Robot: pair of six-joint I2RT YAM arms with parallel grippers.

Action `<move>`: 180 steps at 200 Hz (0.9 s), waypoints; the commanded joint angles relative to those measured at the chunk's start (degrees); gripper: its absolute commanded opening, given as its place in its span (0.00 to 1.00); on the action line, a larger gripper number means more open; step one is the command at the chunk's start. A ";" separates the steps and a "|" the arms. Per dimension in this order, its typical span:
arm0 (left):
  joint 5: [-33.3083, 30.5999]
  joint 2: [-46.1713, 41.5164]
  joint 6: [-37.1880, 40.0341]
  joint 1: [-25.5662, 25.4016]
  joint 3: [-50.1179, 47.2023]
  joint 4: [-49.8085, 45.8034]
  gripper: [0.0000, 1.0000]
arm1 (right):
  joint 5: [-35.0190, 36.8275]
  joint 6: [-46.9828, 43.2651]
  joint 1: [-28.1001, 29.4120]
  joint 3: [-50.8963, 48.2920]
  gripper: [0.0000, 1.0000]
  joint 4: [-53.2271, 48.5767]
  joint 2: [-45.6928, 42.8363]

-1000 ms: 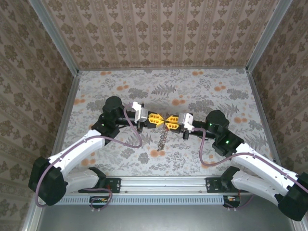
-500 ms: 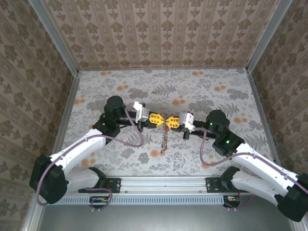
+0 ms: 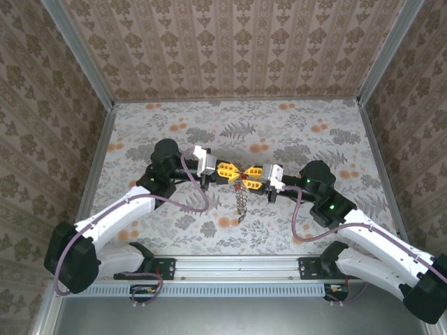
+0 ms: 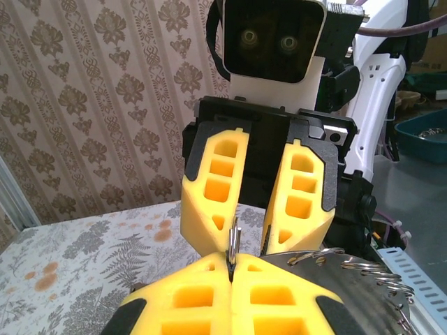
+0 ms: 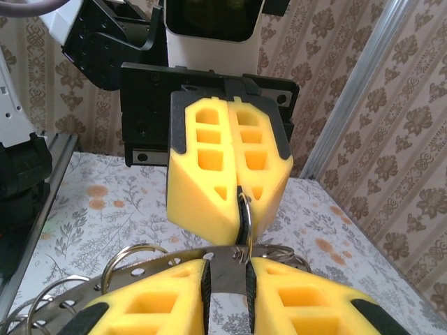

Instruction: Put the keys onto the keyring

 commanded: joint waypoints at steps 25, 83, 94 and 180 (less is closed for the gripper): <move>1.99 0.48 -1.03 -0.62 1.41 3.74 0.00 | -0.42 1.55 -0.54 -0.07 0.23 3.29 -0.17; 1.68 0.44 -1.51 -0.72 0.95 4.61 0.00 | -0.39 1.53 -0.83 -0.52 0.18 2.76 0.03; 1.73 0.44 -1.85 -0.81 0.58 5.64 0.00 | -0.10 1.53 -0.83 -0.58 0.21 2.97 0.21; 1.81 1.22 -3.31 -0.96 -0.08 8.20 0.00 | -0.53 1.58 -0.89 0.20 0.20 3.69 0.96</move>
